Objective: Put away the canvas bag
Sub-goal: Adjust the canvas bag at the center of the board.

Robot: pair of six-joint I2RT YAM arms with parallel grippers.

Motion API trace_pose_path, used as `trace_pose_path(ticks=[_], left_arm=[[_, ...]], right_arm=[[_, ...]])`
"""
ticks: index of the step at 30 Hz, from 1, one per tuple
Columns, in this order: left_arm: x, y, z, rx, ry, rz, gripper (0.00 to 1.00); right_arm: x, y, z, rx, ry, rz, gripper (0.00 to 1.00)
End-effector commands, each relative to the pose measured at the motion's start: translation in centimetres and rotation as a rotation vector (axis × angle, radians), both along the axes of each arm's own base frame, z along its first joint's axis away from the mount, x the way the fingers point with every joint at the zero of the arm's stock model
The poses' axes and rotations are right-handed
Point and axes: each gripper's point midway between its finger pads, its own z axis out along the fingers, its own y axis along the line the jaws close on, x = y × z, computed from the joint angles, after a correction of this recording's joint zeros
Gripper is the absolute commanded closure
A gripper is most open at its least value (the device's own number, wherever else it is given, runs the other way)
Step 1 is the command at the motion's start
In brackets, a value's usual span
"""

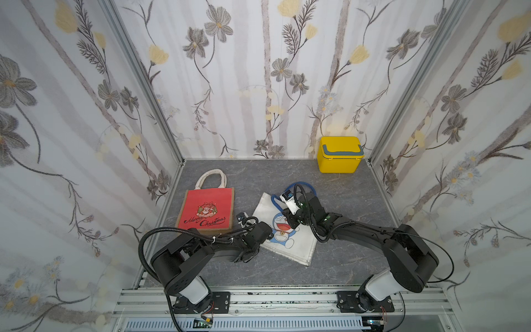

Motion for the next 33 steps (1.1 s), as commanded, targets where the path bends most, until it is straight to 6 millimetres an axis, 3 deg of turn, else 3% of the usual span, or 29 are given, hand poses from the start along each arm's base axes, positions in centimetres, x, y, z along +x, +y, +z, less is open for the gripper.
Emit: trace_pose_path(ticks=[1, 8, 13, 18, 22, 28, 33], left_arm=[[-2.9, 1.4, -2.9, 0.062, 0.163, -0.023, 0.82], [-2.9, 1.4, -2.5, 0.046, 0.157, -0.013, 0.83], [-3.1, 1.0, -2.7, 0.012, 0.168, -0.011, 0.83], [-3.0, 0.8, -2.5, 0.013, 0.166, -0.009, 0.83], [-2.9, 0.7, -2.5, 0.019, 0.166, -0.010, 0.83], [-2.8, 0.6, -2.7, 0.030, 0.168, -0.013, 0.83], [-3.0, 0.7, -2.7, 0.032, 0.175, -0.007, 0.83]], right_arm=[[3.2, -2.6, 0.6, -0.039, -0.026, -0.121, 0.83], [10.4, -7.7, 0.0, -0.114, -0.073, -0.351, 0.78], [14.0, -9.0, -0.8, -0.158, -0.065, -0.430, 0.77], [13.5, -8.2, -0.1, -0.085, -0.038, -0.411, 0.66], [14.7, -10.4, -0.4, -0.125, -0.078, -0.467, 0.74], [17.4, -7.8, -1.8, -0.121, -0.145, -0.252, 0.76], [19.6, -8.3, -0.8, -0.144, -0.182, -0.302, 0.59]])
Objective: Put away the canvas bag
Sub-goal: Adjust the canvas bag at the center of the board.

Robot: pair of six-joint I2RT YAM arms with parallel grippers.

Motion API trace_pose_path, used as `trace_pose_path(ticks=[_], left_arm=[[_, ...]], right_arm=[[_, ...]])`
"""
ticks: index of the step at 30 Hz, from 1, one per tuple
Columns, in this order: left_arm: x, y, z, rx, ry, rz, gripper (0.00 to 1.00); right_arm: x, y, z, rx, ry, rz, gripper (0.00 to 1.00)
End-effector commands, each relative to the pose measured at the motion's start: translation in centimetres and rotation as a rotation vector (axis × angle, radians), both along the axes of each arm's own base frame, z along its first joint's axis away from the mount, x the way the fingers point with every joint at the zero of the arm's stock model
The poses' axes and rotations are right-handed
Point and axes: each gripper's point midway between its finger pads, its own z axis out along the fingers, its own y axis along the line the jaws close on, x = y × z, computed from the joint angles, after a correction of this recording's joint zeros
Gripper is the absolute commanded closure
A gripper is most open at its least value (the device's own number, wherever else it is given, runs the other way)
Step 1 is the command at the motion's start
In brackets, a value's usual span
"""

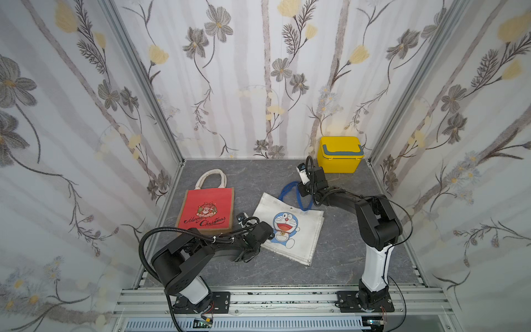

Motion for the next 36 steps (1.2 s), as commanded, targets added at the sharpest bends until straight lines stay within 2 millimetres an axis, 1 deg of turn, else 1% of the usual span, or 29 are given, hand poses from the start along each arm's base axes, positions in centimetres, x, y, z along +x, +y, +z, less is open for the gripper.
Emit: trace_pose_path(ticks=[1, 2, 5, 6, 8, 10, 12, 14, 16, 17, 19, 21, 23, 24, 25, 27, 29, 32, 34, 35, 36], left_arm=[[-2.8, 1.0, -2.6, 0.044, 0.158, -0.023, 0.83], [-2.8, 1.0, -2.6, 0.045, 0.158, -0.021, 0.83], [-2.6, 0.8, -2.6, 0.049, 0.160, -0.021, 0.83], [-2.6, 0.7, -2.6, 0.050, 0.163, -0.023, 0.83], [-2.5, 0.5, -2.7, 0.052, 0.169, -0.026, 0.82], [-2.4, 0.2, -2.7, 0.055, 0.172, -0.032, 0.82], [-2.4, 0.2, -2.8, 0.061, 0.174, -0.031, 0.82], [-2.4, 0.5, -2.6, 0.062, 0.168, -0.017, 0.82], [-2.4, 0.6, -2.4, 0.053, 0.164, -0.009, 0.81], [-2.4, 0.6, -2.3, 0.047, 0.160, -0.006, 0.81], [-2.4, 0.5, -2.0, 0.038, 0.156, -0.003, 0.81], [-2.3, 0.5, -1.6, 0.032, 0.147, 0.002, 0.81], [-2.2, 0.3, -1.2, 0.024, 0.141, -0.003, 0.81], [-2.1, 0.3, -1.1, 0.024, 0.140, -0.004, 0.80], [-2.0, 0.2, -1.1, 0.024, 0.140, -0.007, 0.80], [-2.0, 0.0, -0.9, 0.026, 0.140, -0.013, 0.80], [-1.9, -0.1, -1.0, 0.030, 0.140, -0.016, 0.80], [-1.9, -0.2, -1.0, 0.036, 0.143, -0.020, 0.80], [-2.0, -0.1, -1.1, 0.036, 0.144, -0.018, 0.80], [-2.1, 0.0, -1.2, 0.037, 0.145, -0.015, 0.80], [-2.1, 0.1, -1.2, 0.035, 0.146, -0.011, 0.80]], right_arm=[[1.7, -0.2, 2.1, 0.004, -0.084, -0.019, 0.52], [2.1, -0.5, 2.5, 0.017, -0.096, -0.034, 0.47], [3.1, -1.2, 3.7, 0.026, -0.102, -0.079, 0.39], [3.3, -1.5, 4.4, 0.032, -0.108, -0.097, 0.38], [3.5, -1.8, 6.2, 0.064, -0.143, -0.115, 0.30], [3.7, -2.1, 7.4, 0.079, -0.154, -0.118, 0.24], [4.1, -3.0, 7.9, 0.067, -0.143, -0.145, 0.22], [3.7, -3.7, 8.6, 0.066, -0.119, -0.158, 0.21], [2.3, -3.6, 9.0, 0.089, -0.100, -0.136, 0.21], [1.3, -3.4, 8.8, 0.110, -0.074, -0.126, 0.20], [-0.6, -3.9, 7.7, 0.145, 0.001, -0.160, 0.20], [-3.2, -4.6, 5.5, 0.193, 0.085, -0.212, 0.18], [-5.5, -5.2, 3.3, 0.234, 0.164, -0.262, 0.05], [-6.6, -5.4, 2.2, 0.246, 0.192, -0.284, 0.04], [-7.2, -5.5, 1.5, 0.254, 0.209, -0.294, 0.05], [-8.2, -5.7, 0.2, 0.261, 0.221, -0.309, 0.09], [-8.5, -5.2, -0.8, 0.277, 0.241, -0.286, 0.17], [-8.5, -3.9, -2.3, 0.286, 0.296, -0.241, 0.29], [-8.4, -3.6, -3.3, 0.279, 0.329, -0.242, 0.33], [-8.3, -3.6, -3.8, 0.277, 0.337, -0.247, 0.36], [-8.2, -3.7, -4.3, 0.270, 0.344, -0.258, 0.43]])
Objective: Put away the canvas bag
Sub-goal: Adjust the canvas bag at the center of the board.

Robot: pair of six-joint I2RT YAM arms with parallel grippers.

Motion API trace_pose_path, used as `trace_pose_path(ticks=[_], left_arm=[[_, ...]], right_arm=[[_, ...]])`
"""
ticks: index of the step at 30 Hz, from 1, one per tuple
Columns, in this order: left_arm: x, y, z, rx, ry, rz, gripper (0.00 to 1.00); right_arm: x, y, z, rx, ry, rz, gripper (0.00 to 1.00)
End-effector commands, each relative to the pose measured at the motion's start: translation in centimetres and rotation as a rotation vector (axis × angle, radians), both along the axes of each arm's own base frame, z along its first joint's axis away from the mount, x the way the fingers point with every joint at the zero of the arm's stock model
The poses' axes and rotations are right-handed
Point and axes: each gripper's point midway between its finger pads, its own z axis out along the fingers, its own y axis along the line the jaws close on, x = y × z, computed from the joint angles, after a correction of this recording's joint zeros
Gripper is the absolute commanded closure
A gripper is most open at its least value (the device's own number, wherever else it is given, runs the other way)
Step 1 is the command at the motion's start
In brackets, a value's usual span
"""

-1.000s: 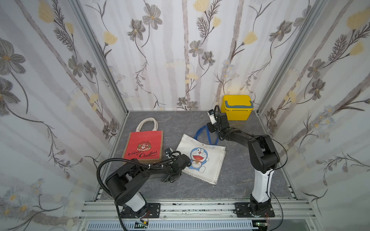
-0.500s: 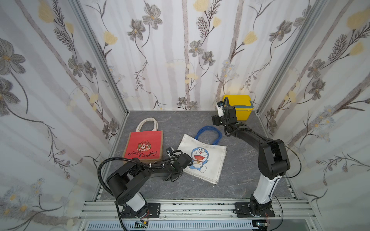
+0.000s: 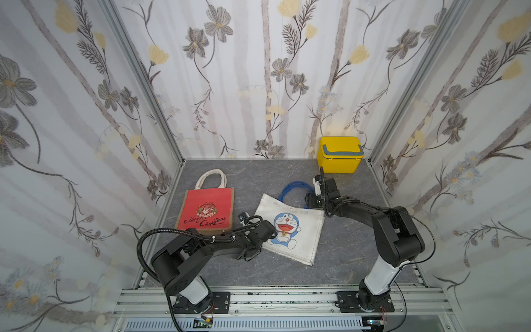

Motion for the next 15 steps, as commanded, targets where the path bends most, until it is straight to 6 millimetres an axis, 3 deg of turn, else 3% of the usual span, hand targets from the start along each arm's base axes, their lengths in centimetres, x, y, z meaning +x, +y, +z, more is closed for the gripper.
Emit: trace_pose_path(ticks=[1, 3, 8, 12, 15], left_arm=[[-1.7, 0.9, -1.6, 0.032, 0.088, -0.002, 0.80], [-1.9, 1.1, -1.8, 0.037, 0.093, -0.002, 0.80], [-2.0, 1.2, -1.9, 0.040, 0.094, -0.001, 0.80], [-1.9, 1.1, -1.9, 0.039, 0.094, 0.000, 0.80], [-1.7, 0.5, -1.7, 0.012, 0.093, -0.001, 0.76]], right_arm=[[0.6, 0.4, -0.7, 0.017, 0.015, -0.018, 0.48], [1.0, 0.0, -1.5, -0.015, 0.038, -0.035, 0.60], [2.9, 0.0, -0.6, -0.066, -0.039, -0.040, 0.88], [4.5, 0.1, -1.7, -0.118, -0.016, -0.027, 0.89], [5.2, -0.4, -0.8, -0.142, -0.052, -0.044, 0.87]])
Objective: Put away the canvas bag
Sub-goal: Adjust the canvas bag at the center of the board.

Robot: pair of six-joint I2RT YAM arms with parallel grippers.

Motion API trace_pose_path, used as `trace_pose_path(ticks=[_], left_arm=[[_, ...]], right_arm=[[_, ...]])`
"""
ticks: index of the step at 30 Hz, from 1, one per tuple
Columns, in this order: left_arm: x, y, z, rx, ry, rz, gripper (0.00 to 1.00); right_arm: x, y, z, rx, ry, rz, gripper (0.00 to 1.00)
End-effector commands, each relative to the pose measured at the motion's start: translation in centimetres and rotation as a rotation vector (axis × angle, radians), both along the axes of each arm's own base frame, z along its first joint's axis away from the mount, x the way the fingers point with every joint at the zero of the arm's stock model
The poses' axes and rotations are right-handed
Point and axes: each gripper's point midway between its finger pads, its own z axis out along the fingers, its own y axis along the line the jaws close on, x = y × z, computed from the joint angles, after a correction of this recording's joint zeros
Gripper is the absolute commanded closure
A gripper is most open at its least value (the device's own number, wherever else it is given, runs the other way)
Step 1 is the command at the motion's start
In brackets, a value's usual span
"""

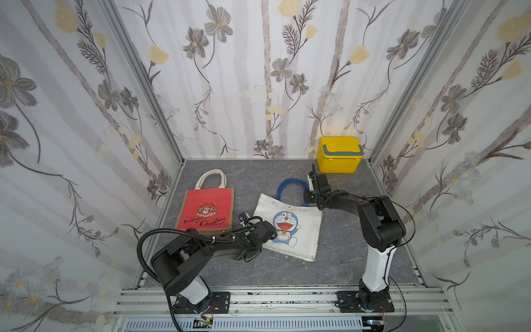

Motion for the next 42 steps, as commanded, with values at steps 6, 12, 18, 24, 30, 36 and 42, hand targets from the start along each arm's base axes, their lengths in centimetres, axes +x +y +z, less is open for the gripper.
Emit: trace_pose_path(ticks=[6, 12, 18, 24, 30, 36, 42], left_arm=[[-1.2, -1.4, 0.4, -0.062, 0.076, -0.028, 0.50], [0.0, -2.1, 6.3, -0.109, -0.052, -0.077, 0.27], [1.4, 0.7, 9.4, -0.047, -0.157, -0.115, 0.00], [2.4, 3.2, 7.2, 0.030, -0.109, -0.222, 0.00], [3.1, 3.7, 2.6, 0.084, 0.000, -0.243, 0.30], [2.7, 2.8, 0.1, 0.015, 0.057, -0.232, 0.60], [2.8, 2.2, -1.1, -0.015, 0.085, -0.217, 0.72]], right_arm=[[1.0, -0.2, 2.8, -0.027, -0.048, 0.012, 0.45], [-1.6, -0.9, 9.0, 0.042, -0.133, -0.016, 0.22], [-9.0, -1.8, 10.4, 0.184, -0.106, -0.026, 0.00], [-16.7, -2.6, 5.8, 0.262, 0.003, -0.025, 0.05], [-20.4, -1.2, 0.5, 0.370, 0.113, 0.028, 0.30], [-18.0, -0.4, -0.3, 0.334, 0.094, 0.032, 0.75], [-14.3, -0.9, -1.1, 0.267, 0.095, 0.001, 0.84]])
